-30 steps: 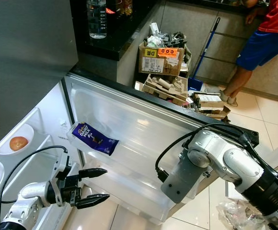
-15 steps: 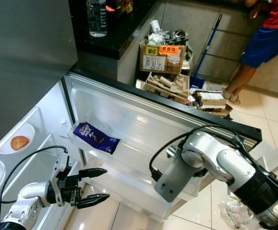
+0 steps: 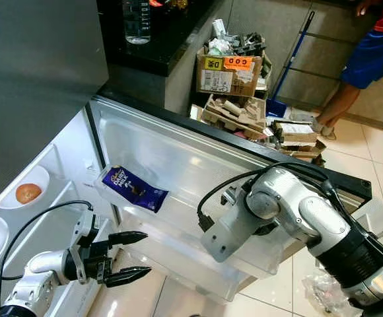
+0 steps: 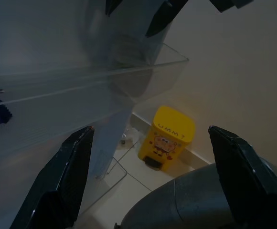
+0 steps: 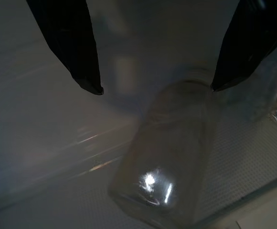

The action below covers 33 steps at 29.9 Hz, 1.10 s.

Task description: Restocking fridge

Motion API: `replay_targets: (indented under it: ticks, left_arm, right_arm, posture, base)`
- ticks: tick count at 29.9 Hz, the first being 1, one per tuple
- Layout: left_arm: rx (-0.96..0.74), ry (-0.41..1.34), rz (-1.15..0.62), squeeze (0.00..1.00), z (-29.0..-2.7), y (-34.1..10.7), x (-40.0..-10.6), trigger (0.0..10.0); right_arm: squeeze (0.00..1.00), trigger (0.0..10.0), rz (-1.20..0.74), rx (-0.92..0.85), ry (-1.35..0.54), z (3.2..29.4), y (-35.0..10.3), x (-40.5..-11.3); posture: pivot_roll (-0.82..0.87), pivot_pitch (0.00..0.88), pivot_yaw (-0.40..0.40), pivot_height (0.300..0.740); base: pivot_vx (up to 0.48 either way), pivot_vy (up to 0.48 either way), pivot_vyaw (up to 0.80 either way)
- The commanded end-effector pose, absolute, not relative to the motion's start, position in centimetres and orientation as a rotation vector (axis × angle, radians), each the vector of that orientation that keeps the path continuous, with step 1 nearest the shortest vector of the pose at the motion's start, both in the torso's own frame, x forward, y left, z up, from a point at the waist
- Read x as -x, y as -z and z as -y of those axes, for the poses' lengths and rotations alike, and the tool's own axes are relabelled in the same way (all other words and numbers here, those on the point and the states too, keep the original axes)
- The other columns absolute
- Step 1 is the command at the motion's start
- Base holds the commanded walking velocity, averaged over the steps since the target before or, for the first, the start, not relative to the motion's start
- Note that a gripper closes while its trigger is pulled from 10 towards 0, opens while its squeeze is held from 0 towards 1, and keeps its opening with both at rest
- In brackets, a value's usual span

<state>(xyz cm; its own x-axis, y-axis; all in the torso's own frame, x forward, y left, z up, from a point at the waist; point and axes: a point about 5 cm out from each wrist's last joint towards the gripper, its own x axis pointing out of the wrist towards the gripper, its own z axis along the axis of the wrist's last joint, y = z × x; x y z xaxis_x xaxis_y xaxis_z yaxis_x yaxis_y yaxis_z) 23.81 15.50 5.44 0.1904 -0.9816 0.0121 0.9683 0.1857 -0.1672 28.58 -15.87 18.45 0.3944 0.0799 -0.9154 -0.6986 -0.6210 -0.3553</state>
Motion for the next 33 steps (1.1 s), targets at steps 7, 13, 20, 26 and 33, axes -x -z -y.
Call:
replay_targets:
  ticks: [7, 13, 20, 26, 33]
  left_arm:
    - [0.157, 1.394, -0.119, 0.0, -14.9, -5.0, -23.6, 10.0]
    - [0.156, 1.395, -0.12, 0.0, -14.9, -5.0, -23.6, 10.0]
    - [0.156, 1.392, -0.118, 0.0, -14.9, -5.0, -23.6, 10.0]
    - [0.159, 1.389, -0.121, 0.0, -15.0, -4.9, -23.4, 10.0]
    - [0.158, 1.389, -0.121, 0.0, -15.0, -4.9, -23.4, 10.0]
  right_arm:
    - [0.0, 10.0, -0.557, 1.563, -1.325, 15.5, -17.6, -27.8]
    - [0.0, 10.0, -0.585, 1.512, -1.302, 16.0, -17.8, -27.7]
    - [0.0, 10.0, -0.69, 1.563, -1.253, 18.4, -17.6, -27.8]
    - [0.0, 10.0, -0.754, 1.503, -1.228, 19.6, -16.7, -27.8]
    - [0.0, 10.0, -0.748, 1.427, -1.17, 20.1, -15.2, -28.6]
  posture:
    - [-0.15, 0.087, -0.075, 0.74]
    - [-0.15, 0.09, -0.072, 0.74]
    - [-0.15, 0.092, -0.074, 0.74]
    - [-0.15, 0.096, -0.076, 0.74]
    - [-0.14, 0.1, -0.074, 0.74]
  base:
    - [0.0, 0.0, 0.0]
    - [0.0, 0.0, 0.0]
    - [0.0, 0.0, 0.0]
    - [0.0, 0.0, 0.0]
    - [0.0, 0.0, 0.0]
